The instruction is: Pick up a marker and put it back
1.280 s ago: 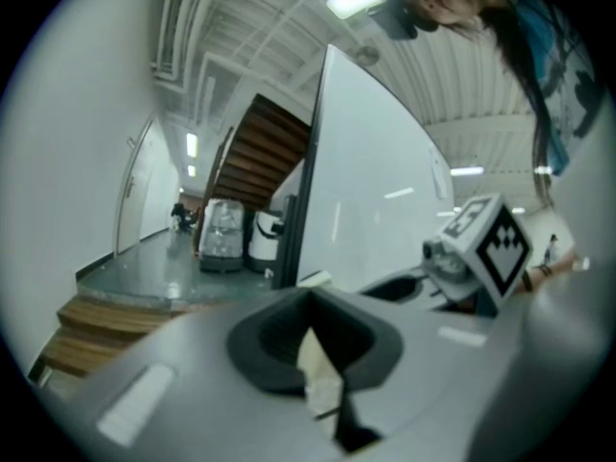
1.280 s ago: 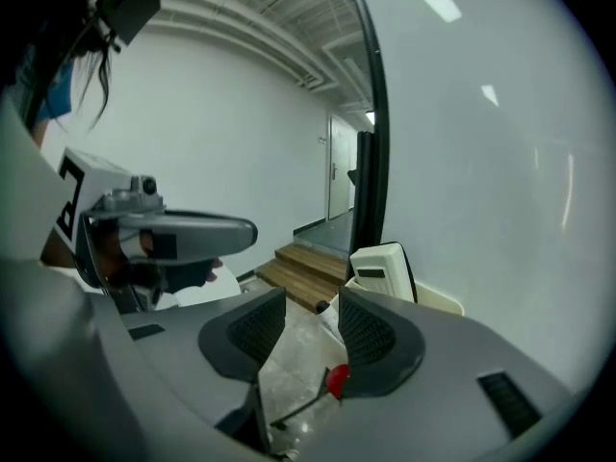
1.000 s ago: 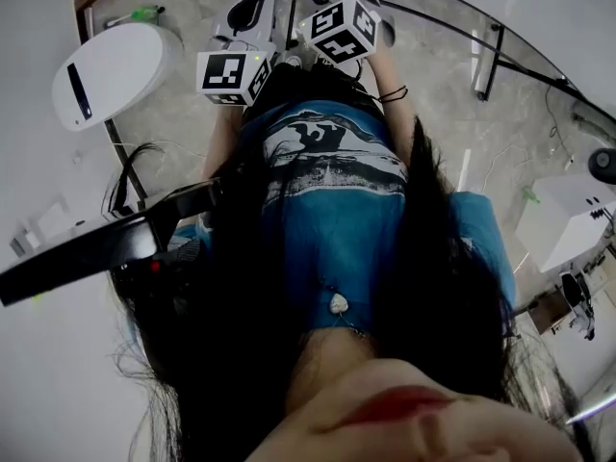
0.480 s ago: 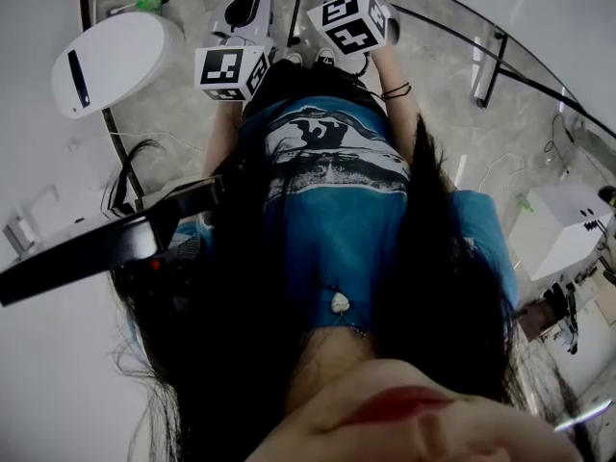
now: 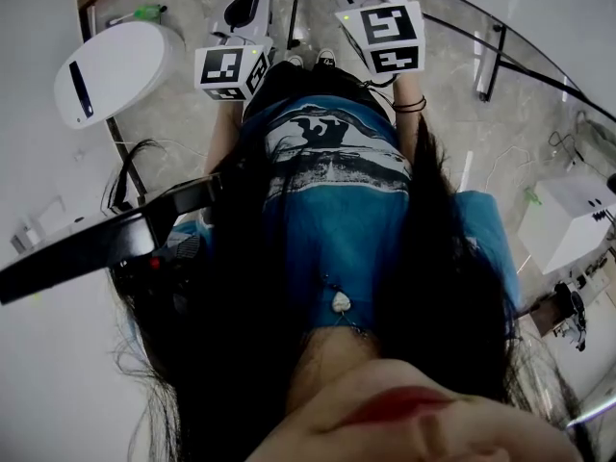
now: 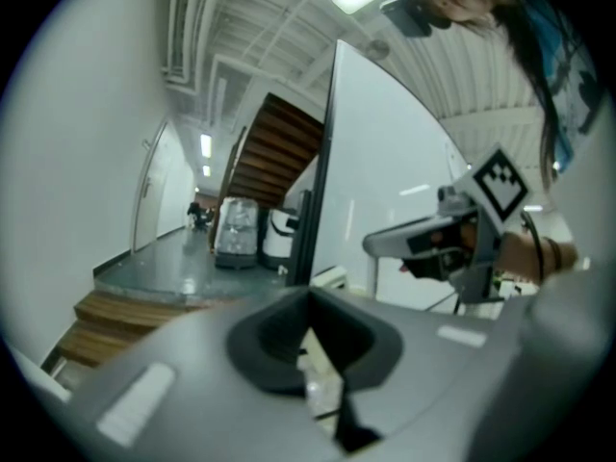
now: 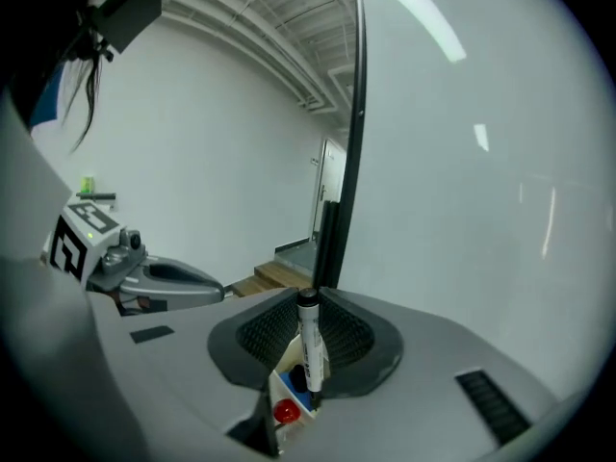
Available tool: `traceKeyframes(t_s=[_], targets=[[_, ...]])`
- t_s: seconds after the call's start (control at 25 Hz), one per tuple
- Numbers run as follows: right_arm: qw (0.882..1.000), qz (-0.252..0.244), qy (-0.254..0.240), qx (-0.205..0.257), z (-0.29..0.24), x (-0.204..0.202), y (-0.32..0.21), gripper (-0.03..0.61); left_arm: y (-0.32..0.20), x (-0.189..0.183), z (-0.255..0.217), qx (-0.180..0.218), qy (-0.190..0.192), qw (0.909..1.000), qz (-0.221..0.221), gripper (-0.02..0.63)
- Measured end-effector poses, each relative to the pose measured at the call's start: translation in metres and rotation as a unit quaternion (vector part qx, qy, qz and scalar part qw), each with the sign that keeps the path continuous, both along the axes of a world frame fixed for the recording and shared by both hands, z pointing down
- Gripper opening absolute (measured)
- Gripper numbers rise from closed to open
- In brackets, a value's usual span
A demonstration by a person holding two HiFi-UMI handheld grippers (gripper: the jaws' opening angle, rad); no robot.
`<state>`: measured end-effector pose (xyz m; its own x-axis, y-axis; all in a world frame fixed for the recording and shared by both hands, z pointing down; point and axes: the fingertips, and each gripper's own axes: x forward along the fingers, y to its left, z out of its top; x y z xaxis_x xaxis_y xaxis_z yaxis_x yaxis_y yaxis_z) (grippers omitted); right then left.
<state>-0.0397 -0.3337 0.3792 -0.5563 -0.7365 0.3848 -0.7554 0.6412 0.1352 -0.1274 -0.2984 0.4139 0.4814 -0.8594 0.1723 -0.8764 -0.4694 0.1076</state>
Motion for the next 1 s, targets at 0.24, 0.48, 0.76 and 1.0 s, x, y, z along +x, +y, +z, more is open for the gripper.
traceKeyframes(t_s=[0.24, 0.48, 0.76, 1.0], targets=[[0.998, 0.025, -0.046, 0.036, -0.055, 0.032, 0.004, 0.072, -0.003, 0.010, -0.003, 0.003, 0.002, 0.9999, 0.012, -0.006], [0.997, 0.031, -0.060, 0.033, -0.058, 0.039, 0.003, 0.072, -0.006, 0.018, -0.005, 0.007, 0.001, 0.9998, 0.021, -0.006], [0.999, 0.028, -0.044, -0.001, -0.021, 0.039, -0.008, 0.072, -0.010, 0.017, -0.005, 0.003, -0.003, 0.9999, 0.015, -0.006], [0.999, 0.026, -0.015, -0.037, 0.021, 0.039, -0.017, 0.072, -0.012, 0.013, -0.001, -0.001, -0.006, 0.9999, 0.009, -0.006]])
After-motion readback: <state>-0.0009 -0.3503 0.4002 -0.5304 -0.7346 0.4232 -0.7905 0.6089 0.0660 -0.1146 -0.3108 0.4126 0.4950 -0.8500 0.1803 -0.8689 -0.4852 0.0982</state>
